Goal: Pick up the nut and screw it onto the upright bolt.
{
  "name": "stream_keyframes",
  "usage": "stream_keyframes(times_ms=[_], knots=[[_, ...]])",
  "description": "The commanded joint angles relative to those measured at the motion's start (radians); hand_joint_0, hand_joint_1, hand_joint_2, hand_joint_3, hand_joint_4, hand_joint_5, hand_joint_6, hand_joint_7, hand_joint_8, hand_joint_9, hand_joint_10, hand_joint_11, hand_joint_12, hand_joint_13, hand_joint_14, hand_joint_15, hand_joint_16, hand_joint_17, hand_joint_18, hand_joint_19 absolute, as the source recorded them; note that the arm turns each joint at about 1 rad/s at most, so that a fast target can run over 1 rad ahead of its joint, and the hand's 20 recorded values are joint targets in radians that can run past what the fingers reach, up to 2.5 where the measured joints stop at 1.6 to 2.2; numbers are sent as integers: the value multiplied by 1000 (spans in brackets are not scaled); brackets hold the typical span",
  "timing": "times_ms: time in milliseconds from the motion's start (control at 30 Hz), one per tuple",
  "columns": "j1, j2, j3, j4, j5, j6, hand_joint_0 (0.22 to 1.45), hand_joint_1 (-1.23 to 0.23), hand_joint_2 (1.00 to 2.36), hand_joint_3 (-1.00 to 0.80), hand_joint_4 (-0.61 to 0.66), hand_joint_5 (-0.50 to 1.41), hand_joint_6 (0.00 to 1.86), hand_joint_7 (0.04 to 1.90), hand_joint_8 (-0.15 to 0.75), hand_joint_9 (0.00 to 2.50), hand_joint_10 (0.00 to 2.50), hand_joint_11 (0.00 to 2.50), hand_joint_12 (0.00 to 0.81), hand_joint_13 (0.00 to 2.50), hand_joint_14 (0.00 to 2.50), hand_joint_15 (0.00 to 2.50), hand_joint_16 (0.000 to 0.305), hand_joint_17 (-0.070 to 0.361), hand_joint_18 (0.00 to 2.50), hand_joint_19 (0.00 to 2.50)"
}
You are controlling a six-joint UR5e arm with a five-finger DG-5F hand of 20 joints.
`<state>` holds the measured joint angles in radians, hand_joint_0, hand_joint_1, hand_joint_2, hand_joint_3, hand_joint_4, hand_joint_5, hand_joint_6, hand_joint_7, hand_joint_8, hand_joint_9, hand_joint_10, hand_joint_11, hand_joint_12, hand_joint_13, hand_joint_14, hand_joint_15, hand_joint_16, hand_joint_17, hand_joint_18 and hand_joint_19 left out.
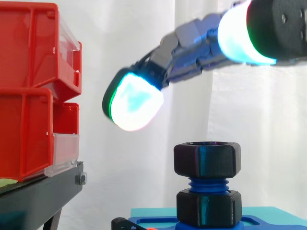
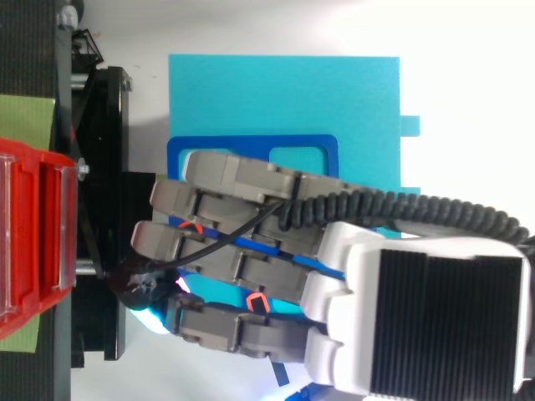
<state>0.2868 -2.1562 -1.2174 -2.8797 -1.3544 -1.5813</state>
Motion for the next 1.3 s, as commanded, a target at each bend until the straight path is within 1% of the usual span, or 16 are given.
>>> stream_keyframes(times_ms=[0, 167, 333, 433, 500, 633, 800, 933, 1067, 1167, 1267], knots=[[2, -13, -1, 3, 5, 20, 459, -62, 1000, -500, 23, -241, 500, 532, 183, 196, 0, 0, 351, 93, 0, 0, 43, 97, 0, 0], [3, -13, -1, -4, 3, 20, 458, -62, 1000, -500, 41, -235, 500, 546, 186, 197, 0, 0, 351, 94, 0, 0, 43, 97, 0, 0], [2, -13, -1, -15, 1, 21, 461, -56, 1000, -500, 100, -207, 501, 636, 202, 201, 0, 0, 351, 90, 0, 0, 43, 96, 0, 0], [-3, -13, -1, -20, -2, 21, 463, -57, 1000, -500, 123, -197, 501, 674, 213, 208, 0, 0, 352, 90, 0, 0, 43, 96, 0, 0], [-9, -13, -1, -26, -2, 21, 466, -57, 1000, -500, 130, -191, 502, 690, 214, 210, 0, 0, 351, 91, 0, 0, 43, 96, 0, 0], [-12, -13, -1, -38, -3, 20, 471, -67, 1000, -500, 147, -182, 502, 688, 221, 220, 0, 0, 341, 107, 0, 0, 41, 92, 0, 0], [-23, -13, -1, -87, -5, 20, 476, -84, 1000, -500, 161, -168, 502, 739, 231, 257, 0, 0, 317, 141, 0, 0, 36, 81, 0, 0], [-31, -13, -1, -102, -5, 18, 479, -98, 1000, -500, 179, -157, 502, 789, 244, 299, 0, 0, 301, 178, 0, 0, 31, 70, 0, 0], [-40, -13, -1, -110, -5, 20, 481, -106, 1000, -500, 200, -145, 503, 848, 247, 323, 0, 0, 290, 201, 0, 0, 29, 65, 0, 0], [-51, -13, -1, -110, -17, 20, 483, -112, 1000, -500, 218, -137, 503, 895, 255, 345, 0, 0, 279, 224, 0, 0, 27, 61, 0, 0], [-54, -13, -1, -110, -20, 20, 485, -120, 1000, -500, 237, -127, 503, 948, 257, 366, 0, 0, 275, 241, 0, 0, 26, 58, 0, 0]])
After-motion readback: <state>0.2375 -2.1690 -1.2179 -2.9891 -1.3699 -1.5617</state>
